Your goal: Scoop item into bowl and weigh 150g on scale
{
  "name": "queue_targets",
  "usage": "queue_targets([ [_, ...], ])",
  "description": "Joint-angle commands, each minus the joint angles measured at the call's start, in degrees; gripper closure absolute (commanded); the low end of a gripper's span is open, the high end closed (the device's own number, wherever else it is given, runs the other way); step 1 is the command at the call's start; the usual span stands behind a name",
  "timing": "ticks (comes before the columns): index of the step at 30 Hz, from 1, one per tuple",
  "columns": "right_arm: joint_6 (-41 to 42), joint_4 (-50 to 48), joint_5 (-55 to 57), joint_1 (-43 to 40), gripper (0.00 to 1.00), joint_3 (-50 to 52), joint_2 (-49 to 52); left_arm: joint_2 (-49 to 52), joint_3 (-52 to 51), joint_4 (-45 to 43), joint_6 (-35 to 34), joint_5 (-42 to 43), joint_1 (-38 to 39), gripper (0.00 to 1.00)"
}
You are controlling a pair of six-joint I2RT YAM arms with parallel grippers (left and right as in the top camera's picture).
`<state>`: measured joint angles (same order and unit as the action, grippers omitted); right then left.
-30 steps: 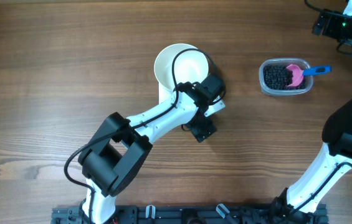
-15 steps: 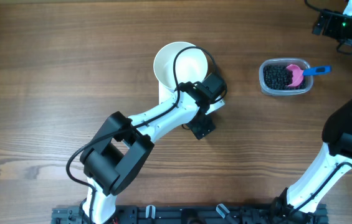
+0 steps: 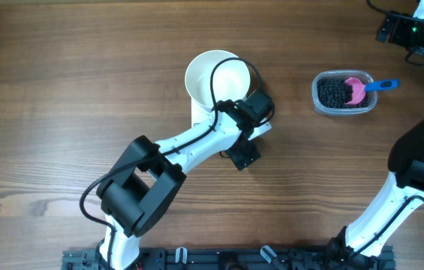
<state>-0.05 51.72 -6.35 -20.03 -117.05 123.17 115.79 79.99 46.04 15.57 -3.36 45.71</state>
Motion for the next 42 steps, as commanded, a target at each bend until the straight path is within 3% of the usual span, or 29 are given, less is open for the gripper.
queue_targets([
  [1, 0.48, -0.28, 0.59, 0.28, 0.01, -1.11, 1.11, -2.40, -1.27, 0.28, 0.26, 6.16, 1.16, 0.00],
  [10, 0.46, -0.28, 0.59, 0.28, 0.00, -1.11, 1.11, -8.66, -1.27, 0.26, -6.12, 7.82, 1.70, 0.00],
  [20, 0.46, -0.28, 0.59, 0.28, 0.00, -1.11, 1.11, -25.40, -1.27, 2.93, -21.29, 7.82, -3.87, 0.00],
  [24, 0.48, -0.28, 0.59, 0.28, 0.00, -1.11, 1.11, -32.44, -1.27, 2.36, -26.84, 7.82, -11.98, 0.00],
  [29, 0.46, -0.28, 0.59, 0.28, 0.00, -1.11, 1.11, -34.56, -1.27, 2.45, -28.04, 7.85, -26.29, 0.00],
  [34, 0.48, -0.28, 0.59, 0.28, 0.00, -1.11, 1.11, -31.50, -1.27, 1.05, -28.02, 7.80, -38.77, 0.00],
  [42, 0.48, -0.28, 0.59, 0.28, 0.00, -1.11, 1.11, -21.92, -1.27, -4.28, -28.04, 7.82, -51.52, 0.00],
])
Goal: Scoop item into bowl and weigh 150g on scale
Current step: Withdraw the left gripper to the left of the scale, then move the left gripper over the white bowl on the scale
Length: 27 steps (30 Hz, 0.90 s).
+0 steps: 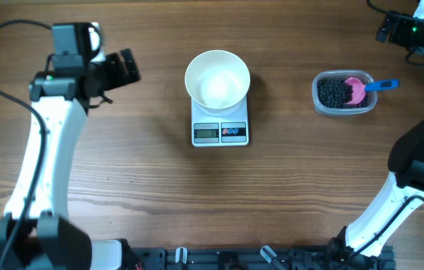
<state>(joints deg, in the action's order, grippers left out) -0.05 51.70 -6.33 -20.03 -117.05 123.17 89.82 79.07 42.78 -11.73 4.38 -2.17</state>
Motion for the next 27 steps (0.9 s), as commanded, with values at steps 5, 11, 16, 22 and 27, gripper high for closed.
queue_targets([
  [5, 0.46, -0.26, 0.57, 0.28, 0.00, -1.11, 1.11, 9.86, -0.37, -1.18, -0.72, 0.09, -6.93, 0.00],
  [11, 0.48, -0.26, 0.57, 0.28, 0.00, -1.11, 1.11, 15.58, -0.42, 2.64, -0.70, 0.09, -7.48, 0.00],
  [16, 0.44, -0.26, 0.57, 0.28, 0.00, -1.11, 1.11, 16.50, -0.57, 5.25, -0.35, 0.13, -7.28, 0.00],
  [22, 0.46, -0.26, 0.57, 0.28, 0.00, -1.11, 1.11, 9.53, 4.57, 5.64, 0.96, 9.64, -6.58, 0.00],
  [27, 0.48, -0.26, 0.57, 0.28, 0.00, -1.11, 1.11, 8.74, 7.76, -0.76, -1.31, 14.49, 0.70, 0.03],
])
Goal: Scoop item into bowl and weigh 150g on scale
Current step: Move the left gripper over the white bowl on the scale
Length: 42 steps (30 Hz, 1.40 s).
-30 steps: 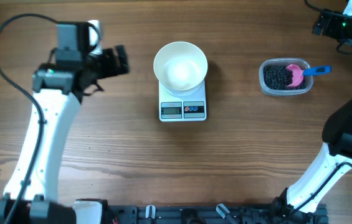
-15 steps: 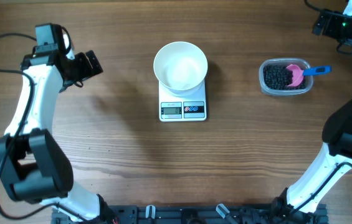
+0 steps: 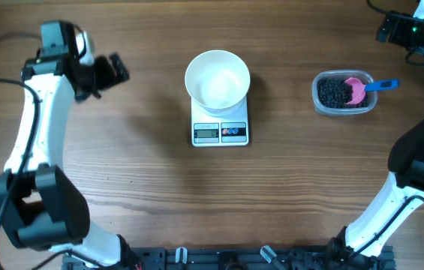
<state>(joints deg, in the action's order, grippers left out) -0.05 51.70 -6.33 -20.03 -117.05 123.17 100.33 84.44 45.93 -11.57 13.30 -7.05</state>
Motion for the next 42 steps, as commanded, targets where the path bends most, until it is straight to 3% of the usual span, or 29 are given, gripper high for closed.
queue_targets([
  [1, 0.46, -0.26, 0.57, 0.28, 0.01, -1.11, 1.11, -1.75, 2.38, -6.51, -2.38, 5.53, 7.50, 0.05],
  [4, 0.48, -0.26, 0.57, 0.28, 0.00, -1.11, 1.11, -0.98, 2.38, -16.35, -2.38, 4.28, 14.27, 0.18],
  [8, 0.48, -0.26, 0.57, 0.28, 0.00, -1.11, 1.11, 1.79, 2.36, -21.73, -2.36, -2.93, 22.58, 0.21],
  [14, 0.46, -0.26, 0.57, 0.28, 0.00, -1.11, 1.11, 8.24, 2.36, -18.64, -2.34, -3.58, 30.67, 0.36],
  [26, 0.48, -0.26, 0.57, 0.28, 0.00, -1.11, 1.11, 9.29, 2.01, -9.18, -2.16, -3.58, 34.91, 0.47],
  [42, 0.46, -0.26, 0.57, 0.28, 0.00, -1.11, 1.11, 9.29, 2.01, -4.81, -2.16, -3.37, 39.01, 0.60],
])
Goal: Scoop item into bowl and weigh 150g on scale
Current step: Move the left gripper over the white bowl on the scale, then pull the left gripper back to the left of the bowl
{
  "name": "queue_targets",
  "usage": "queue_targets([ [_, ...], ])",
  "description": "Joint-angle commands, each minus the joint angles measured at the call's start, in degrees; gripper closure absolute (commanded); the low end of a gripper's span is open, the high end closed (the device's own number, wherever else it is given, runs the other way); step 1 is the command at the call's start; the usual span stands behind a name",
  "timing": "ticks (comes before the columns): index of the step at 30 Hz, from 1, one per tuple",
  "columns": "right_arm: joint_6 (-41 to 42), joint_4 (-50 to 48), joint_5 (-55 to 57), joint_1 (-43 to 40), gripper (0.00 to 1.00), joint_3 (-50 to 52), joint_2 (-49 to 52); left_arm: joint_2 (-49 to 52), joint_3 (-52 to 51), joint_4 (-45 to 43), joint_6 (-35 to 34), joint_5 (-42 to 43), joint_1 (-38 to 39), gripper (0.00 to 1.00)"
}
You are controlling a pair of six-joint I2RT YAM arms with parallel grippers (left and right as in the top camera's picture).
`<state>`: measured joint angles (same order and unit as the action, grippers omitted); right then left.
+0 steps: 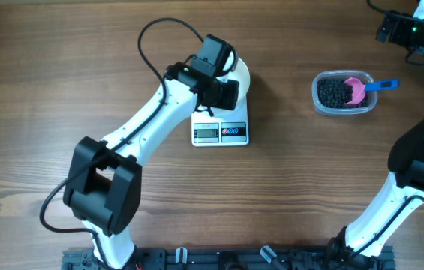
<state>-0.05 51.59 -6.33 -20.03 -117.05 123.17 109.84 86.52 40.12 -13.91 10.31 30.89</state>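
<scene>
A white bowl (243,75) stands on a small white digital scale (221,132) at mid-table, and my left arm covers most of the bowl. My left gripper (223,94) hangs over the bowl's front part, near the scale's top edge; its fingers cannot be made out from above. At the right, a clear tub of dark beads (335,93) holds a pink scoop (356,88) with a blue handle. My right gripper (396,28) sits at the far right corner, away from the tub, and its fingers are unclear.
The left arm's black cable (159,34) loops above the bowl. My right arm's lower links (414,161) run down the right edge. A black rail (234,259) lines the front edge. Bare wood lies left of and in front of the scale.
My left arm has gone from the far left of the table to over the bowl on the scale. Bowl, scale, tub, scoop and right arm are unmoved.
My left gripper was first at the scale's right side by the bowl. It then stood at the far left of the table, leaving bowl and scale in full view, and stayed about there. Now it is over the bowl again. The scoop has stayed in the tub throughout.
</scene>
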Motion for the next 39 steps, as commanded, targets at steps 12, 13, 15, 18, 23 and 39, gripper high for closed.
queue_targets([
  [12, 0.46, -0.13, 0.57, 0.28, 0.00, -1.11, 1.11, -0.22, -0.07, 2.16, 0.20, 1.66, 1.75, 0.65],
  [13, 0.46, -0.15, 0.57, 0.28, 0.00, -1.11, 1.11, -0.22, -0.07, 2.19, 0.17, 2.10, 1.99, 0.65],
  [15, 0.46, -0.15, 0.57, 0.28, 0.00, -1.11, 1.11, -0.22, -0.07, 2.16, 0.20, 2.10, 2.32, 0.65],
  [18, 0.46, -0.15, 0.57, 0.28, 0.00, -1.11, 1.11, -0.22, -0.07, 2.21, 1.66, 2.40, 3.15, 0.65],
  [23, 0.48, -0.15, 0.57, 0.28, 0.00, -1.11, 1.11, -0.22, -0.07, 2.21, 3.15, 1.31, 4.26, 0.58],
  [39, 0.46, -0.15, 0.57, 0.28, 0.00, -1.11, 1.11, -1.86, 8.09, -0.81, 2.86, -3.78, -2.54, 0.08],
])
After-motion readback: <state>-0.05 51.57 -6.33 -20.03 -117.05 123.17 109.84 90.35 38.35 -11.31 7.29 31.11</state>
